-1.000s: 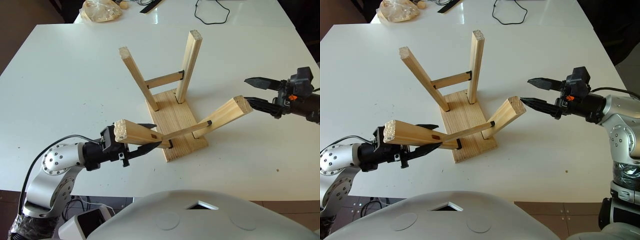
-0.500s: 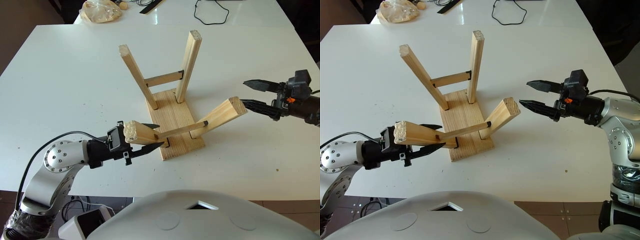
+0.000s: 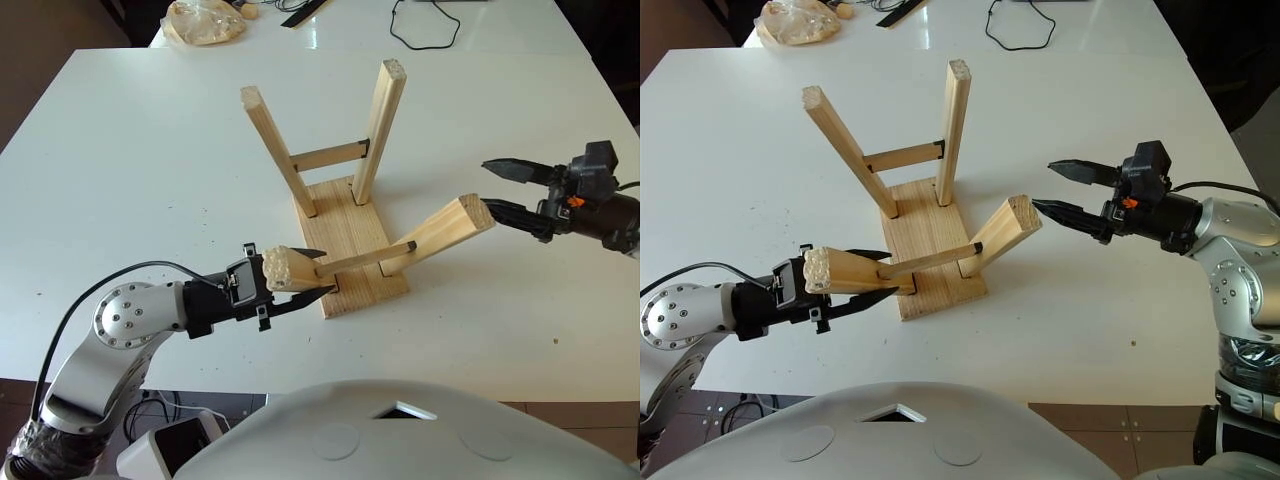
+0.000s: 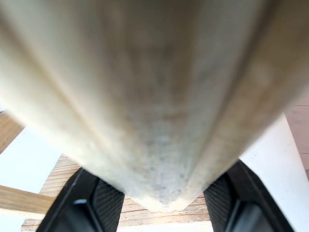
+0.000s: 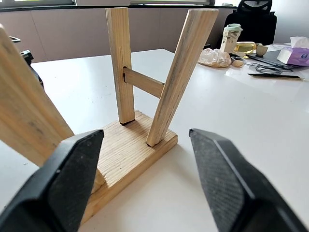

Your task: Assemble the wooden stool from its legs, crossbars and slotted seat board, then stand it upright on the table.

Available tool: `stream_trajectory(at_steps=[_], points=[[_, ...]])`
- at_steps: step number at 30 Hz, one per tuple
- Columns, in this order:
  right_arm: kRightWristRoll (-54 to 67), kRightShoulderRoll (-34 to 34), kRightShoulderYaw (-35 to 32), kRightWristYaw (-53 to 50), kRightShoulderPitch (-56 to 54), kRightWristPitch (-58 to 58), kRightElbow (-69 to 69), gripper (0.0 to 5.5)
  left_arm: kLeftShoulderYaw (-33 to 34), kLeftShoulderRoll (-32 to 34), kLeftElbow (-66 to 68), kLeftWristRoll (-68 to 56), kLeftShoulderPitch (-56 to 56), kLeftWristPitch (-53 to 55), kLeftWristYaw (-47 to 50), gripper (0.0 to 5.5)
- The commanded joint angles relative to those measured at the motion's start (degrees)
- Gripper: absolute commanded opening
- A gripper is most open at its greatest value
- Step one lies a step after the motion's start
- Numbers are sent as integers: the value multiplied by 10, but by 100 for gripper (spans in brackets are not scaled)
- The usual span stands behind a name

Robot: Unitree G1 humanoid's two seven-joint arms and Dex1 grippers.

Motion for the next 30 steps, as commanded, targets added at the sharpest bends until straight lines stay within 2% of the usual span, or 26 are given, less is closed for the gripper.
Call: stream_trajectory(at_steps=[1,9,15,17,21,25,30], points=[[9,19,-9,-54,-45,6,-14,327,-28,16,57,61,7,62,22,205],[25,87,-35,-235,-177,13,-23,327,-54,-8,91,34,-49,109,64,205],[89,118,-19,-321,-182,41,-161,327,-59,-11,94,23,-75,131,76,205],[107,127,8,-344,-179,50,-217,327,-65,-9,94,20,-81,145,77,205],[83,149,106,-357,-138,54,-286,327,-84,-11,102,32,-98,169,89,205],[2,167,204,-348,-76,24,-280,327,-95,-11,99,28,-107,179,94,205],[-87,190,278,-359,-49,-6,-247,327,-100,-6,96,27,-105,185,97,205]])
